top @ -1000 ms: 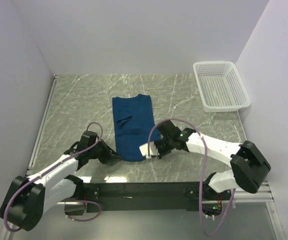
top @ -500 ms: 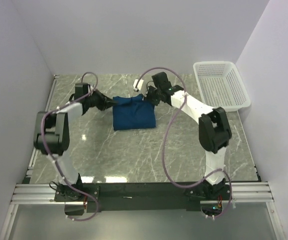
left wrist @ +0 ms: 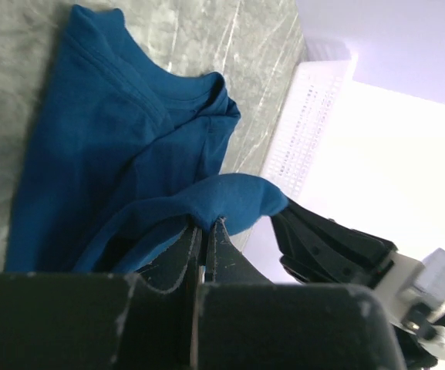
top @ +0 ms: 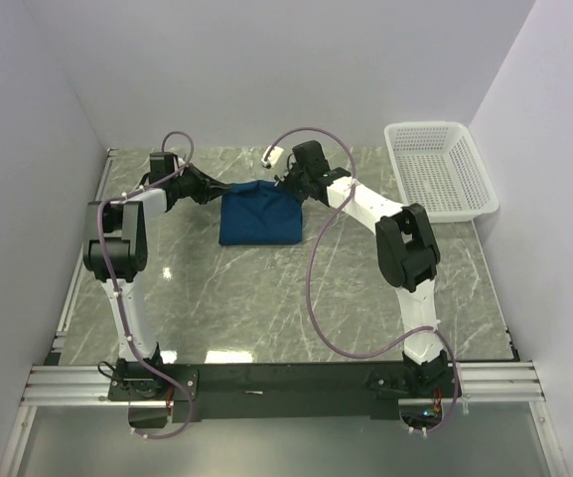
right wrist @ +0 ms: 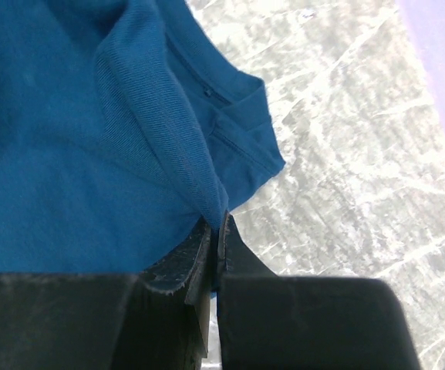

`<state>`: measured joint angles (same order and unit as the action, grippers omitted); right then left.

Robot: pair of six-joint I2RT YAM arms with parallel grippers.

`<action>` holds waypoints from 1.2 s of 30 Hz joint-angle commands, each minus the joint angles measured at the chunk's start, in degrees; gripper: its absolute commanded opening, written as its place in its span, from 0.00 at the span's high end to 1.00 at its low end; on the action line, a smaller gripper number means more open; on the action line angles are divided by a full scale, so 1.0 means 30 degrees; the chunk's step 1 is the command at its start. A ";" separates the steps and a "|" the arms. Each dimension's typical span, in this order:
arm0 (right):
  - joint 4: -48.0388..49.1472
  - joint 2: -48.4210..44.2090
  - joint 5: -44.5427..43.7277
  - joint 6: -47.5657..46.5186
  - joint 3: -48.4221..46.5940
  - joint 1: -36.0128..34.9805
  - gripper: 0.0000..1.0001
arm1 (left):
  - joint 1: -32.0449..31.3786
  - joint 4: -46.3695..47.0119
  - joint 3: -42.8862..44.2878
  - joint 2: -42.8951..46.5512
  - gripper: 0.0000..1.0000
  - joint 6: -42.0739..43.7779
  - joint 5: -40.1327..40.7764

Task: Fold and stack the t-shirts
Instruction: Fold the tshirt

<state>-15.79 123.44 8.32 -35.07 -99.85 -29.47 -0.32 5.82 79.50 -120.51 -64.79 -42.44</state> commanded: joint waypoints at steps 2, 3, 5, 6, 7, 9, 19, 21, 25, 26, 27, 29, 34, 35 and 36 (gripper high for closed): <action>0.1074 0.0396 -0.0837 0.0616 -0.1490 -0.0107 1.00 | 0.0047 0.0667 0.1212 -0.0669 1.00 0.0006 -0.0299; 0.1132 0.0542 -0.0984 0.0674 -0.1578 -0.0107 1.00 | 0.0047 0.0666 0.1416 -0.0844 1.00 -0.0023 -0.0298; 0.1133 0.0689 -0.1218 0.0733 -0.1725 -0.0078 1.00 | 0.0047 0.0898 0.1564 -0.1197 1.00 -0.0226 -0.0298; 0.1162 0.0719 -0.1219 0.0733 -0.1754 -0.0078 1.00 | 0.0047 0.1103 0.1594 -0.1285 1.00 -0.0315 -0.0356; 0.1249 0.0720 -0.1248 0.0791 -0.1755 -0.0078 1.00 | 0.0047 0.1279 0.1565 -0.1315 1.00 -0.0490 -0.0386; 0.1396 0.0807 -0.1308 0.0879 -0.1813 -0.0107 1.00 | 0.0018 0.1573 0.1623 -0.1286 1.00 -0.0550 -0.0386; 0.1603 -0.0802 0.0184 0.0500 -0.0700 -0.0078 1.00 | 0.0047 0.3475 -0.0278 0.0994 1.00 -0.0872 -0.0386; 0.1194 -0.1269 0.0419 0.0528 -0.0496 -0.0078 1.00 | 0.0047 0.3711 -0.1473 0.1611 1.00 -0.0843 -0.0416; 0.1104 -0.2968 0.1941 0.0178 0.1376 -0.0078 1.00 | 0.0047 0.4268 -0.3733 0.3746 1.00 -0.0580 -0.0562; 0.1133 -0.3407 0.2670 0.0147 0.1873 -0.0049 1.00 | 0.0047 0.4501 -0.4231 0.4130 1.00 -0.0550 -0.0620; 0.1191 -0.4310 0.2996 0.0060 0.2922 -0.0048 1.00 | 0.0047 0.4649 -0.5222 0.4511 1.00 -0.0579 -0.0795; 0.1018 -0.5223 0.4569 -0.0058 0.3983 -0.0049 1.00 | 0.0047 0.5115 -0.6398 0.5741 1.00 -0.0696 -0.0884; 0.0079 -0.8504 0.8092 -0.0905 0.7936 -0.0136 1.00 | 0.0047 0.4887 -1.0909 0.9542 0.99 -0.0202 -0.1556; 0.0078 -0.9640 0.8503 -0.1053 0.8668 -0.0136 1.00 | -0.0011 0.4624 -1.1525 1.0192 0.99 0.0033 -0.1587; 0.0078 -1.0203 0.9348 -0.1228 1.0038 -0.0165 1.00 | -0.0041 0.3867 -1.2691 1.0808 1.00 0.0268 -0.1587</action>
<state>-14.63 99.92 26.63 -36.34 -76.14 -29.50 -0.25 18.31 46.98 -94.41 -66.65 -44.84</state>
